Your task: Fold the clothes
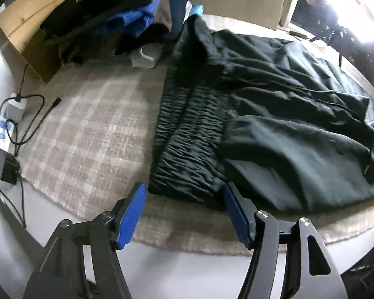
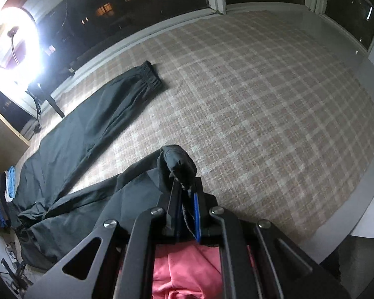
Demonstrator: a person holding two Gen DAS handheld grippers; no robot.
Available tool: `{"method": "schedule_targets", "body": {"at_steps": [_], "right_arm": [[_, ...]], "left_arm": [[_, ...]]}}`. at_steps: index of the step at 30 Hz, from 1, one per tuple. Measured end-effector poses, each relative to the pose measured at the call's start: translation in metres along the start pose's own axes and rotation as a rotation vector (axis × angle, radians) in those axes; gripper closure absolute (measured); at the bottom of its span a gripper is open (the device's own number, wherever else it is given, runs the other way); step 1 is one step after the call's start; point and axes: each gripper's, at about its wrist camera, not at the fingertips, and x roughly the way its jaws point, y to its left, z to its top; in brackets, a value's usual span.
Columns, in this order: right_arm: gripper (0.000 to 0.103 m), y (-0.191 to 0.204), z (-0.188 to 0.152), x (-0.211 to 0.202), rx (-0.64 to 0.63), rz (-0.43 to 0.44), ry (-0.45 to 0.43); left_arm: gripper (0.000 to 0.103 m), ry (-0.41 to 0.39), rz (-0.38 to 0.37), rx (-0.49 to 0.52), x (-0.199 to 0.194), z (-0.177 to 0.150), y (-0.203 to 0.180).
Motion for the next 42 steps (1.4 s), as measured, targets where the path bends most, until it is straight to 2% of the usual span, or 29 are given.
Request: {"method": "schedule_targets", "body": {"at_steps": [2,6,10,12,15,18,22,24,28,30,31,33,35,37,39,42], "right_arm": [[0.095,0.007,0.001,0.004,-0.007,-0.005,0.006],[0.095,0.021,0.0,0.003,-0.025,-0.006,0.009],[0.095,0.025,-0.005,-0.018,-0.015,0.073,-0.005],[0.095,0.023,-0.008,-0.04,0.011,0.163,-0.026],[0.095,0.021,-0.012,-0.073,0.043,0.261,-0.065],[0.095,0.021,-0.015,-0.076,0.015,0.242,-0.076],[0.094,0.008,-0.021,-0.057,0.005,0.238,-0.055],[0.091,0.002,-0.024,-0.047,0.0,0.236,-0.044],[0.077,-0.011,-0.029,-0.028,-0.01,0.232,-0.023],[0.068,-0.017,-0.032,-0.018,-0.015,0.23,-0.013],[0.061,-0.02,-0.034,-0.013,-0.017,0.229,-0.007],[0.058,-0.027,-0.037,-0.007,-0.023,0.228,-0.007],[0.054,-0.033,-0.04,-0.006,-0.049,0.232,-0.008],[0.048,-0.037,-0.044,-0.002,-0.08,0.238,0.003],[0.046,-0.04,-0.048,0.009,-0.096,0.233,0.028],[0.046,-0.042,-0.05,0.038,-0.072,0.236,0.106]], "left_arm": [[0.04,0.01,-0.018,0.0,0.01,0.004,0.0],[0.055,-0.011,-0.061,0.003,0.013,0.008,-0.001],[0.059,-0.076,-0.096,-0.061,-0.012,0.008,0.014],[0.059,-0.115,-0.08,-0.115,-0.03,0.008,0.03],[0.059,-0.144,-0.012,-0.126,-0.044,0.012,0.044],[0.058,-0.103,0.04,-0.104,-0.037,0.014,0.043],[0.054,-0.106,0.127,-0.062,-0.038,0.011,0.028],[0.054,-0.116,0.148,-0.051,-0.044,0.012,0.02],[0.052,-0.121,0.175,-0.024,-0.054,0.019,0.011],[0.051,-0.107,0.201,-0.02,-0.057,0.02,0.012],[0.051,-0.096,0.216,-0.02,-0.057,0.02,0.013],[0.052,-0.081,0.238,-0.028,-0.059,0.021,0.015],[0.053,-0.099,0.21,-0.083,-0.069,0.024,0.017],[0.053,-0.126,0.172,-0.093,-0.079,0.026,0.008],[0.053,-0.149,0.106,-0.044,-0.086,0.028,-0.017],[0.052,-0.143,-0.043,0.105,-0.087,0.029,-0.078]]}}
